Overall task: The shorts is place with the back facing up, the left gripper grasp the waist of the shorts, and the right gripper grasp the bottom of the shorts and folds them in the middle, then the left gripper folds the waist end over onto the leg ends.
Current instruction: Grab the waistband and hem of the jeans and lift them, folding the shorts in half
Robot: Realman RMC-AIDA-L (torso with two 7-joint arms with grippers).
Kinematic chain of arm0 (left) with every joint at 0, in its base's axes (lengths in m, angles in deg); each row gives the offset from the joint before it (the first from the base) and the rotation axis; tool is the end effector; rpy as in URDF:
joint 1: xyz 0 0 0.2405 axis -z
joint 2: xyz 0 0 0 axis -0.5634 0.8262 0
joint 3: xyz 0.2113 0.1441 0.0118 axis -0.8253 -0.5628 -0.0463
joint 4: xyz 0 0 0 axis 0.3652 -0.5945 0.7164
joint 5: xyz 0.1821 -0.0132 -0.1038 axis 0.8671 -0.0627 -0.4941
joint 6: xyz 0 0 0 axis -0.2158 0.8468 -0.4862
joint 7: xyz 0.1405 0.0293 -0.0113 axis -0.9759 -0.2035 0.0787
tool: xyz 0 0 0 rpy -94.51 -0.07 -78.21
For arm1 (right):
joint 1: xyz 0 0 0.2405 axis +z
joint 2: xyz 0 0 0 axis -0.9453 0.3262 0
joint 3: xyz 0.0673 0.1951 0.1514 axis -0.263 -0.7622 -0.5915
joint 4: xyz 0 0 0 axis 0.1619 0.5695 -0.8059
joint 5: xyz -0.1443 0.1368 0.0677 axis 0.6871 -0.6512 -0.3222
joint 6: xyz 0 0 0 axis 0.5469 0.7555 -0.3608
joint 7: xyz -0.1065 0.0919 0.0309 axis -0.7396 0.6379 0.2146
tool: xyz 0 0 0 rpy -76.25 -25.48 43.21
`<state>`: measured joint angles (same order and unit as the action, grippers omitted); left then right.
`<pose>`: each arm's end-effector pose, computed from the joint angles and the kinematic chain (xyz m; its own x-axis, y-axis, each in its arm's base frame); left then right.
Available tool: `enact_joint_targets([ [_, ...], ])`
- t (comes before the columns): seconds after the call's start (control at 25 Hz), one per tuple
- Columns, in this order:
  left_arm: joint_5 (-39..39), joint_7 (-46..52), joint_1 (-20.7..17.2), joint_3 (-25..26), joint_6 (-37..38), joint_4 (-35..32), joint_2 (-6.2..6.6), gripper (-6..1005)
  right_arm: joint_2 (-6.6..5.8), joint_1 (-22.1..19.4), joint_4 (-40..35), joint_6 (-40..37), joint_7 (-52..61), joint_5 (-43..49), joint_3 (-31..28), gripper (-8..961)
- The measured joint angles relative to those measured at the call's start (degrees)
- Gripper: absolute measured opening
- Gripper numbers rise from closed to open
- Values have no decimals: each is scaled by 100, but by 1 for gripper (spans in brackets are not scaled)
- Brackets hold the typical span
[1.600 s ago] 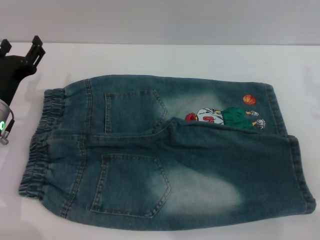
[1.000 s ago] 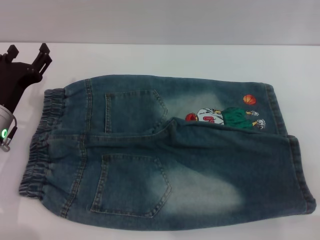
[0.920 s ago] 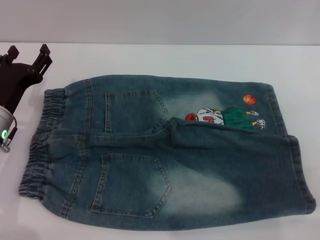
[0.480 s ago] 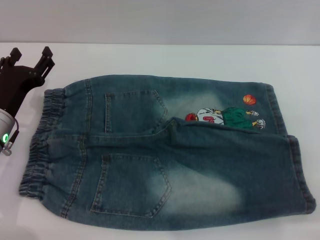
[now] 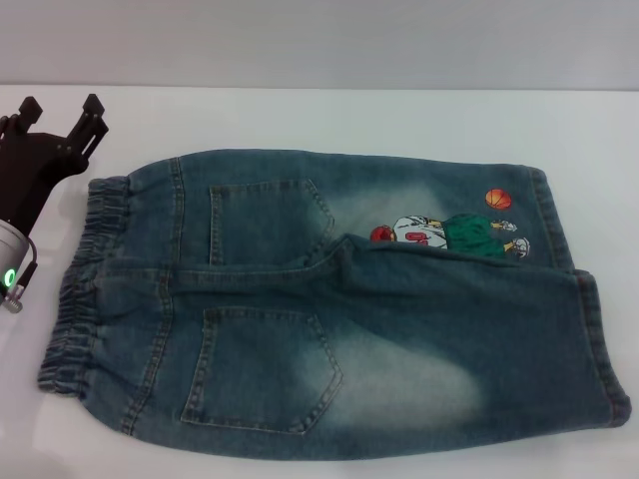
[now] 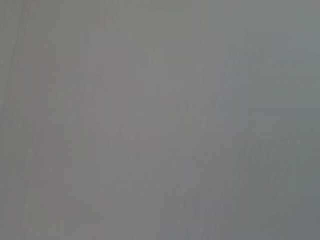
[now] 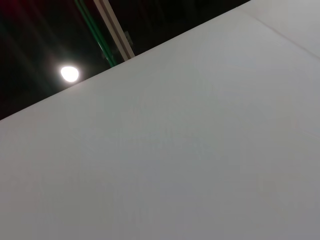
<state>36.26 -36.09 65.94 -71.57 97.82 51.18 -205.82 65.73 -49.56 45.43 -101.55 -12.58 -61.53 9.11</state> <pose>-0.3250 0.3514 -0.0030 0.5751 -0.0058 0.8180 0.8030 -0.1869 -0.5659 0.2694 0.2837 0.0844 0.1507 0.7067 -0.6913 -0.8099 -0.3127 -0.4963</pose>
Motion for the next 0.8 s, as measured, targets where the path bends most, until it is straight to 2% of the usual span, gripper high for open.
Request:
enact_joint_targets([
  [0.8,-29,-50,-10,53,19,-73,15,821,-15,176,-185,-49,352,-35,-40,587],
])
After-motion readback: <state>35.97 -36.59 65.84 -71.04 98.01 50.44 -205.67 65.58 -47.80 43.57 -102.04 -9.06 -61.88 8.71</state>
